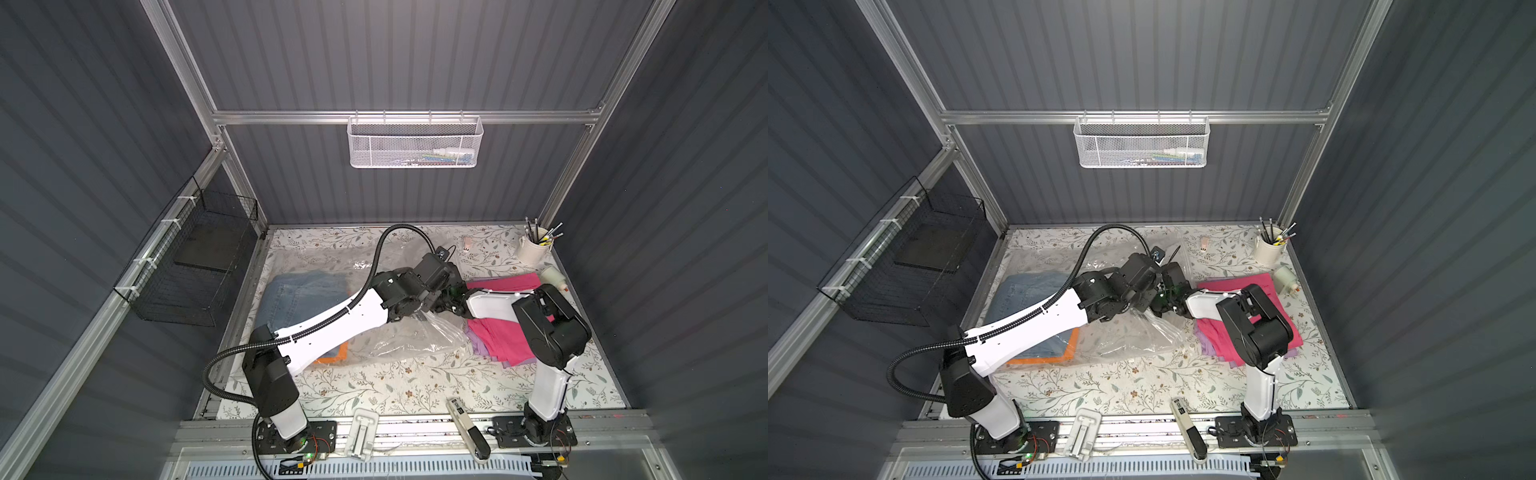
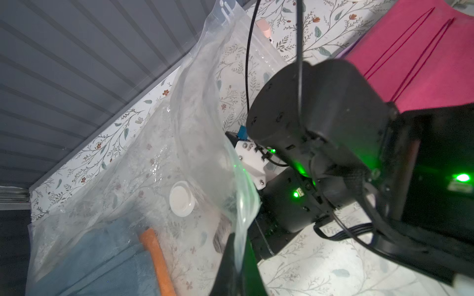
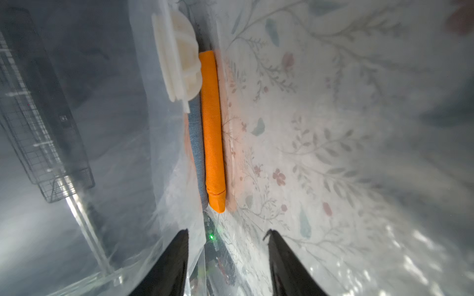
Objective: Take the trousers out of the vacuum bag
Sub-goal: Move the trousers from the vacuum bag.
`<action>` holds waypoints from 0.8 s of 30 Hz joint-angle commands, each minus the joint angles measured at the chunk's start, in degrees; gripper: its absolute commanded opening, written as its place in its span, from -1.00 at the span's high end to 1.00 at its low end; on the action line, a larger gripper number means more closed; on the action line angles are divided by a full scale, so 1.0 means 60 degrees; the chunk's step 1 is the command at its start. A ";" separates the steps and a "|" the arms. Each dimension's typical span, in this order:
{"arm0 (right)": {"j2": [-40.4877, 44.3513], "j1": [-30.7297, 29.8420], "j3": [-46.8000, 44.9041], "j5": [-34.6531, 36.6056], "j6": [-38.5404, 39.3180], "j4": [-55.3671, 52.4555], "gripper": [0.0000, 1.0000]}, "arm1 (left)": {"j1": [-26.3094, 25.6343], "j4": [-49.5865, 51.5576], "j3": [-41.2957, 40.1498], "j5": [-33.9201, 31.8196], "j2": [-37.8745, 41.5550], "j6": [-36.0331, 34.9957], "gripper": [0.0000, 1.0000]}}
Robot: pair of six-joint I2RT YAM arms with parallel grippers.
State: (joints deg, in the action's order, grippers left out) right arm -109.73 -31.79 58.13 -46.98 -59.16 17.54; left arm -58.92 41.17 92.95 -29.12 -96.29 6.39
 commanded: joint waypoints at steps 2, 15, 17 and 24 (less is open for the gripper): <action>-0.0344 -0.0244 0.0296 -0.0284 -0.0497 0.1052 -0.03 | -0.0098 -0.0071 0.0394 -0.0347 -0.0079 -0.0048 1.00; -0.1422 -0.0764 0.1229 -0.0680 -0.1052 0.1697 -0.04 | -0.0376 -0.0137 0.0772 -0.0879 -0.0296 -0.0318 1.00; -0.1616 -0.0823 0.1325 -0.0762 -0.1198 0.1921 -0.04 | -0.0416 -0.0166 0.0759 -0.0908 -0.0298 -0.0319 1.00; -0.2290 -0.1145 0.1938 -0.0959 -0.1502 0.2309 -0.08 | -0.0533 -0.0313 0.0755 -0.0991 -0.0269 -0.0348 1.00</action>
State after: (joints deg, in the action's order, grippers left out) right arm -122.17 -37.60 67.90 -51.31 -67.16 29.32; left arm -61.56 40.75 95.53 -33.98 -97.43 5.50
